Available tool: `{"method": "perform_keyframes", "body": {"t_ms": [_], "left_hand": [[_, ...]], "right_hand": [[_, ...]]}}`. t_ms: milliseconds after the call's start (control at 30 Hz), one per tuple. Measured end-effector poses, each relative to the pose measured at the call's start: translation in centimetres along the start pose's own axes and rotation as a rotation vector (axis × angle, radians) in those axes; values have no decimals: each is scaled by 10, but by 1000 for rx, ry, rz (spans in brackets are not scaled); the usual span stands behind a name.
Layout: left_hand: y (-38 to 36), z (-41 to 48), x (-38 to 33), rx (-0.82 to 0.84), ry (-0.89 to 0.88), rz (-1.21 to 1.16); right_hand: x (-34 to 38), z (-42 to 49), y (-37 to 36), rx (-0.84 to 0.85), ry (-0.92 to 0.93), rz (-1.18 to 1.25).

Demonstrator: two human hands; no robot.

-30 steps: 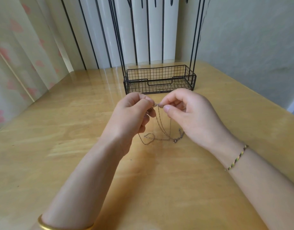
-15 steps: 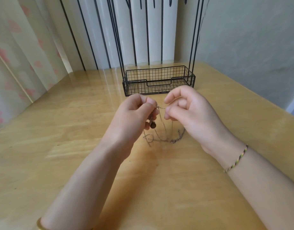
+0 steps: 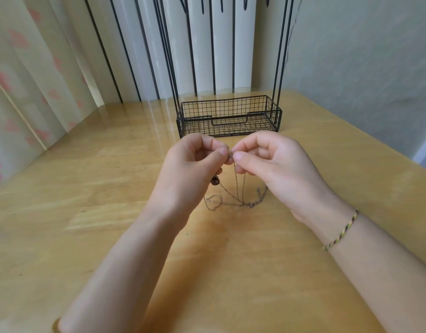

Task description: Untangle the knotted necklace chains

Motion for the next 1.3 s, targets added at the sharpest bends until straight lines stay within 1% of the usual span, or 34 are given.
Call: {"method": "perform_keyframes", "body": {"t_ms": [200,433,600,733,867,1200,1300], "left_hand": [[0,1,-2,-69,-24,-3],[0,-1,-3,-62,-30,5],[1,-2,-6,-40,13,-35],[2,-2,-8,10,27,-49],[2,-2,-10,2,-62,76],[-1,-3,-7,-107,-317,494],[-2,-3,-6,-101,-369,514]], "right_hand": [[1,0,-1,-69,103,-94],[2,-1,-3,-107,178,-230],[2,0,0,-91,165,-195],[2,0,2,-98,137,-166],[2,0,2,-105,122,-138],[-1,1,-1,-96,111,-146],[1,0,-3,-71,149,-189]]}}
Point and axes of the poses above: each hand's wrist, its own z-axis towards the middle knuckle, its own y-axis out of the back of the hand, x = y × z, the point moved 1 cm from there along z, towards the middle knuckle, and after that the axes turned 1 degree about -x, right-handed, at the moved point
